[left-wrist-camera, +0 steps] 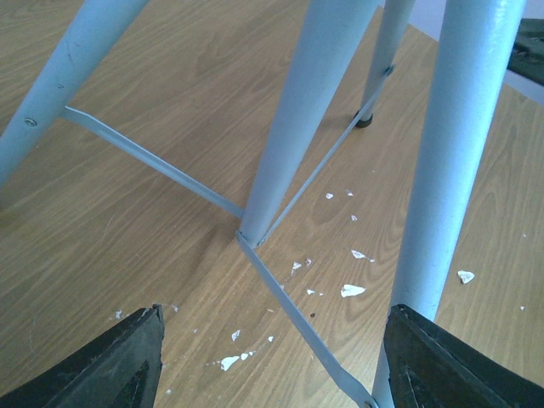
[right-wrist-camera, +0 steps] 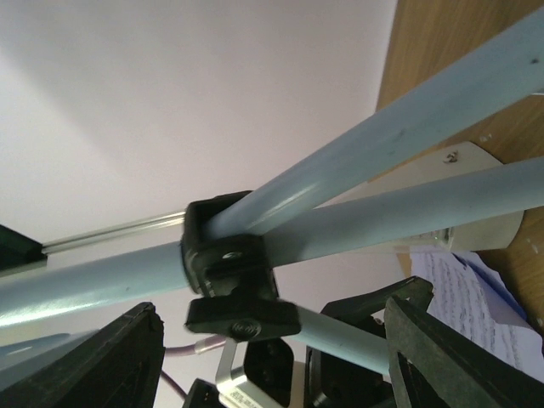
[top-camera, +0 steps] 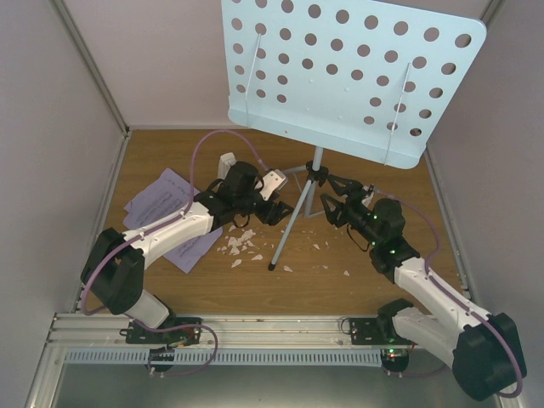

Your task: Pack up the instrument practice props

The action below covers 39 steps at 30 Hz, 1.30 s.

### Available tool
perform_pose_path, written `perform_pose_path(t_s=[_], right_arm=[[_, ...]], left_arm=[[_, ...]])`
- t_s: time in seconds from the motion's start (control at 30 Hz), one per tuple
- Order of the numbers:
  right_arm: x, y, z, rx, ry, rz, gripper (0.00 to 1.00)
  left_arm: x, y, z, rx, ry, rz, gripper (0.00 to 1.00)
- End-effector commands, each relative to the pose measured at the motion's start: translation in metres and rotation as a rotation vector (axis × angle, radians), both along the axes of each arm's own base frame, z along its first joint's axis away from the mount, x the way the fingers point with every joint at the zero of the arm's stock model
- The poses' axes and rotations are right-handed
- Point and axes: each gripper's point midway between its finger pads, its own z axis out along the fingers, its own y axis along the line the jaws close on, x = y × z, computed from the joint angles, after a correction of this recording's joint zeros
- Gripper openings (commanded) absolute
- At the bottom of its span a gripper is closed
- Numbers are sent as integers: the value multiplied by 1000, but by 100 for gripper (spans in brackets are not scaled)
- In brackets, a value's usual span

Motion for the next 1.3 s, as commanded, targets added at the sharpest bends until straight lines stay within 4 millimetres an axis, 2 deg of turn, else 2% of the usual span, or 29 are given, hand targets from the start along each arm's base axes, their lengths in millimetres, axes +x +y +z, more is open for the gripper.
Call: perform_pose_path(t_s=[0.0,0.13,0.33,0.67,1.03,1.27], right_arm=[[5,4,8,50,18,6,69],[8,7,15,57,8,17,68],[8,8,12,79,29,14,62],[7,12,18,120,43,19,54],[13,19,25,128,31,27,52],[11,14,22,128,40,0,37]], left_arm=[[2,-10,15,-15,-50,-11,72],[1,-12,13,-14,-46,-18,71],[0,-13,11,-12,-43,-25,65],[-1,-14,10,-12,-44,-28,64],[-2,-15,11,-11,-45,-32,64],[-3,-16,12,-11,-47,-34,64]])
